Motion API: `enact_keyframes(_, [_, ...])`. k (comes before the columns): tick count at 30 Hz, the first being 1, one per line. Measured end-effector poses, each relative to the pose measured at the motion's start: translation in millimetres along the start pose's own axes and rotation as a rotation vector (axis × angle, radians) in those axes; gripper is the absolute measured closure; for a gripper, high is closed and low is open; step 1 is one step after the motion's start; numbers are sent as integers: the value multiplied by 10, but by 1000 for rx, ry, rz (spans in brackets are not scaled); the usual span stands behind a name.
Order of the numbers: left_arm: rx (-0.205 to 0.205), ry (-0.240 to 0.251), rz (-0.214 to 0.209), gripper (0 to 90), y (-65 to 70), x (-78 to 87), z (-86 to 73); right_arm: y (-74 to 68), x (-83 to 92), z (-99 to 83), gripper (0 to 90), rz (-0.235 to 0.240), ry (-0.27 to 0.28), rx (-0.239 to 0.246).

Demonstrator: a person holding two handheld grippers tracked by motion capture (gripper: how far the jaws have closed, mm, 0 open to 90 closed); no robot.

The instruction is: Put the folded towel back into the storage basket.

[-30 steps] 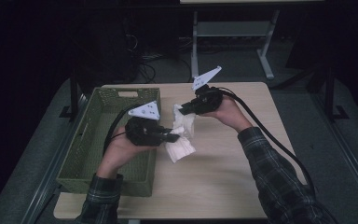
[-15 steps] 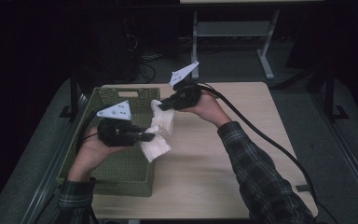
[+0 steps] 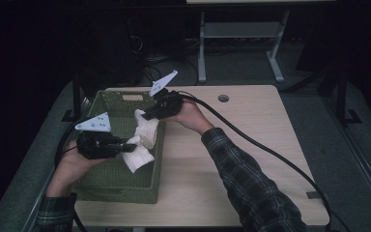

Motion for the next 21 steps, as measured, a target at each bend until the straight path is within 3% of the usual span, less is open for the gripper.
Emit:
enact_keyframes(7, [-1, -25, -13, 787, -27, -18, -183, 6, -157, -132, 809, 11, -13, -24])
enact_keyframes(21, [-7, -93, -63, 768, 29, -144, -442, -53, -279, -214, 809, 29, -29, -4])
Point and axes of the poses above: each handheld gripper's, and its own axes: x roughly backward along the jaws, z roughly out of its top, y roughly to its right, the point moved 3 cm from there along -x, roughly forward along the jaws, and after that the axes turned 10 degrees about y, right-handed, at the moved point
